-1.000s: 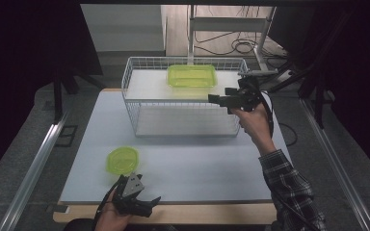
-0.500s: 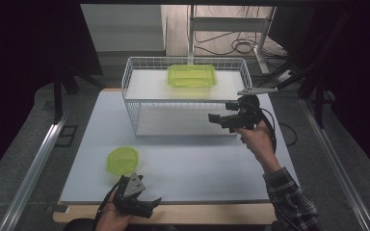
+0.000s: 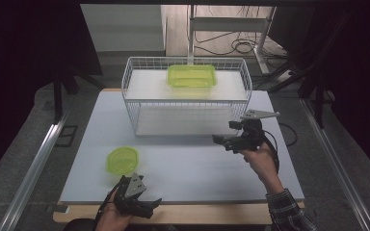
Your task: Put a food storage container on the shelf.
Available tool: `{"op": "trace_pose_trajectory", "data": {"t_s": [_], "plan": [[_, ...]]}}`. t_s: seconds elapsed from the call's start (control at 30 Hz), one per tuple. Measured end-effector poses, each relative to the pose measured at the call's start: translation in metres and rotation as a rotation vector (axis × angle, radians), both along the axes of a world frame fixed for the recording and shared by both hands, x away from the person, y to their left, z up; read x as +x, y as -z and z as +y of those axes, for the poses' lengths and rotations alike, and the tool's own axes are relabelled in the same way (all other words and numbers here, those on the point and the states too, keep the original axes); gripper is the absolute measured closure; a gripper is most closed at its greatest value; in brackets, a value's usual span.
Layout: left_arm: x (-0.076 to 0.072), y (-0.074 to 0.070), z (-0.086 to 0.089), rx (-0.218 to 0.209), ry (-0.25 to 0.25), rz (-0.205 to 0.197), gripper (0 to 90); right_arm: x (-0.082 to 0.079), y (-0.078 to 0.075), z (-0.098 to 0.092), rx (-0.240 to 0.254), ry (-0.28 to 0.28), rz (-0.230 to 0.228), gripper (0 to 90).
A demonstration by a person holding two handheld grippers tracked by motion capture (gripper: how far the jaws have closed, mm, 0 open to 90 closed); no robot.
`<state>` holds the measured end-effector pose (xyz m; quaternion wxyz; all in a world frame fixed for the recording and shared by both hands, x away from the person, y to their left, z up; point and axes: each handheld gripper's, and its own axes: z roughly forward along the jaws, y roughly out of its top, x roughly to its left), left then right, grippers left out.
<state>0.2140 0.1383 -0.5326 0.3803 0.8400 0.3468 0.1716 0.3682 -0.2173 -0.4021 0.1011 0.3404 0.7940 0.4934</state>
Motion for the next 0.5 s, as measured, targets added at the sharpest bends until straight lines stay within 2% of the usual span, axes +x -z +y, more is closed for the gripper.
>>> {"op": "trace_pose_trajectory", "data": {"t_s": [0.07,0.17,0.37,0.5], "plan": [[0.0,0.0,0.0,0.003,0.003,-0.001,2.7,-0.002,0.005,-0.002,-0.022,-0.003,0.005,3.6],[0.0,0.0,0.0,0.005,0.004,-0.003,2.7,-0.009,0.011,-0.005,-0.024,0.004,-0.016,3.6],[-0.001,-0.001,0.0,0.004,0.005,-0.007,2.7,-0.023,0.03,-0.008,-0.043,0.003,0.002,2.8],[-0.001,-0.001,-0.001,0.007,0.009,-0.008,2.7,-0.033,0.042,-0.013,-0.032,0.013,0.015,2.5]]}}
